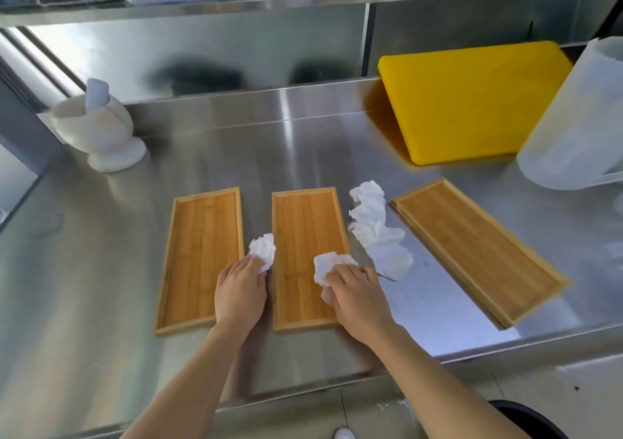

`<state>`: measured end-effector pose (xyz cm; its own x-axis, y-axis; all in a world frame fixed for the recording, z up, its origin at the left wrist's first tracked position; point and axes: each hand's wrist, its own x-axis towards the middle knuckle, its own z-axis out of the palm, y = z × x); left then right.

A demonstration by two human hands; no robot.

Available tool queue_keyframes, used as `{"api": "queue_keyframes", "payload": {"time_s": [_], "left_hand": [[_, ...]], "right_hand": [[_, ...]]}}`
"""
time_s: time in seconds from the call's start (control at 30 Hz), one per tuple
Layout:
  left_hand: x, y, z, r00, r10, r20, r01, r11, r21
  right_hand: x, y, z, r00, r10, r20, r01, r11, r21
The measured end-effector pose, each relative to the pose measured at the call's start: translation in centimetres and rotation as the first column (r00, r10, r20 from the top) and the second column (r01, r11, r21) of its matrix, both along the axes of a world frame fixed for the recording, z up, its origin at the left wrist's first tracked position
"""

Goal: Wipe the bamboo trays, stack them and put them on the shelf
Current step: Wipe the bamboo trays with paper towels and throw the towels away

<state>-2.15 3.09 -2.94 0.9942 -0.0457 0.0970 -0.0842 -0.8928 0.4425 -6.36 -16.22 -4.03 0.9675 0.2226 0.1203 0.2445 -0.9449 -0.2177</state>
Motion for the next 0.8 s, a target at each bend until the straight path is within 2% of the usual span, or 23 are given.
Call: {"api": "queue_keyframes", "payload": {"time_s": [0.13,0.23,0.33,0.4,0.5,0.6,0.7,0.8], "left_hand": [[-0.3,-0.9,0.9,0.991,0.130,0.017,-0.125,0.979,-0.160],[-0.2,-1.8,1.7,0.986,0.165,-0.011,-0.160,0.942,-0.296],[-0.1,-3.4,2.8,0.993,0.121,0.017,-0.103,0.907,-0.409],[-0.3,-4.6,3.7,0.997,0.064,0.044,-0.039,0.898,-0.437],[-0.2,-6.5,4.3,0.998,0.014,0.066,0.014,0.915,-0.403],[0.2,-8.3,4.5,0.988,0.005,0.155,0.040,0.959,-0.281],[1.0,-10.2,4.6,0.982,-0.028,0.186,0.067,0.977,-0.203],[2.1,-12.4,4.4,0.977,-0.145,0.159,0.162,0.981,-0.105]], "right_hand": [[0.3,-0.2,1.0,0.997,-0.005,0.072,0.002,0.999,0.034],[0.3,-0.6,2.7,0.990,-0.092,0.108,0.066,0.972,0.225],[0.7,-2.0,5.2,0.964,-0.201,0.175,0.120,0.913,0.389],[1.2,-3.7,6.5,0.934,-0.280,0.222,0.164,0.888,0.430],[2.2,-6.7,7.2,0.897,-0.385,0.217,0.275,0.871,0.407],[2.5,-8.7,6.5,0.866,-0.454,0.208,0.370,0.863,0.342],[2.1,-9.3,4.6,0.874,-0.453,0.174,0.403,0.877,0.261],[1.6,-9.1,2.5,0.907,-0.385,0.172,0.365,0.921,0.137]]}}
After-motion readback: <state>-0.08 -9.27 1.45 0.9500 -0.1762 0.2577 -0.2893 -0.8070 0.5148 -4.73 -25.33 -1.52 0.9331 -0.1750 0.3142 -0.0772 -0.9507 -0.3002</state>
